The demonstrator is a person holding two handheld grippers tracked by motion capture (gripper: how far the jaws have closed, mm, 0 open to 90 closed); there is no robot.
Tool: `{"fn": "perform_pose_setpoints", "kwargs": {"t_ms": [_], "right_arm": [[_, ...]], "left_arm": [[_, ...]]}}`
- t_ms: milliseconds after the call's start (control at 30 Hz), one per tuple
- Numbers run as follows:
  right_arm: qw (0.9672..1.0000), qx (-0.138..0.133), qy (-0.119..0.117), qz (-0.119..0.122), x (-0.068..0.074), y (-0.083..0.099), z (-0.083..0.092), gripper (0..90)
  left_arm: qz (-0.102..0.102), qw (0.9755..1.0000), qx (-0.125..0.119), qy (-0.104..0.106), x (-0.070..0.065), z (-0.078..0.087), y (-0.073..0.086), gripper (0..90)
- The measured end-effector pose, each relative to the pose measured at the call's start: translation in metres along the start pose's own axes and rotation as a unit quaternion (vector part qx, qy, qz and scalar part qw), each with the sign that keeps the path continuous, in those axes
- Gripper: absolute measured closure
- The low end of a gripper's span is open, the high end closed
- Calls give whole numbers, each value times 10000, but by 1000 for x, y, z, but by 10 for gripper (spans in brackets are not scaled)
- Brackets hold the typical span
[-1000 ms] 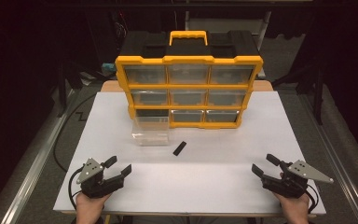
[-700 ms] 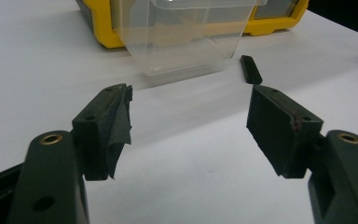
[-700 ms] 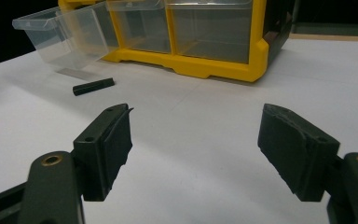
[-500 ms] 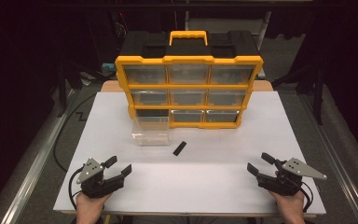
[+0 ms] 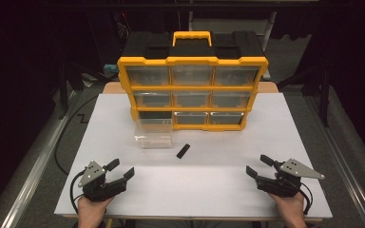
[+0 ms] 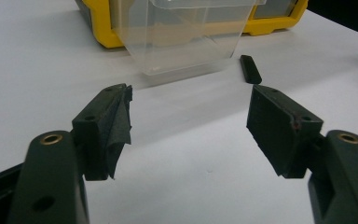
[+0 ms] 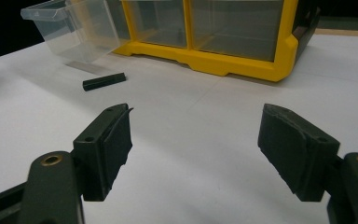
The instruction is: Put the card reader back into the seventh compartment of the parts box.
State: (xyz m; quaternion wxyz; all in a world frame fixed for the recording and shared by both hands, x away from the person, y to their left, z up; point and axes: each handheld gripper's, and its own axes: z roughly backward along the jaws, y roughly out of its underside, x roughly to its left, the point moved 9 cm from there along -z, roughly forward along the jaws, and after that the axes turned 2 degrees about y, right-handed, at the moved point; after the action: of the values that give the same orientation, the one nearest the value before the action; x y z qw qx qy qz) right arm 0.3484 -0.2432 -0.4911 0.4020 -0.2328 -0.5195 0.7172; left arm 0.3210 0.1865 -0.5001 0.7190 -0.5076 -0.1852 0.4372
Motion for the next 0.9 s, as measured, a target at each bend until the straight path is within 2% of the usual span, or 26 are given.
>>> {"fn": "perform_pose_setpoints", "kwargs": {"t_ms": [367, 900], "right_arm": [[10000, 44, -54, -66, 4, -2, -6, 263], [9999, 77, -138, -32, 10, -4, -16, 265]], "left_arm": [[6, 10000, -14, -4, 0, 0, 0, 312], [-1, 10000, 1, 1, 0, 0, 0, 312]]}}
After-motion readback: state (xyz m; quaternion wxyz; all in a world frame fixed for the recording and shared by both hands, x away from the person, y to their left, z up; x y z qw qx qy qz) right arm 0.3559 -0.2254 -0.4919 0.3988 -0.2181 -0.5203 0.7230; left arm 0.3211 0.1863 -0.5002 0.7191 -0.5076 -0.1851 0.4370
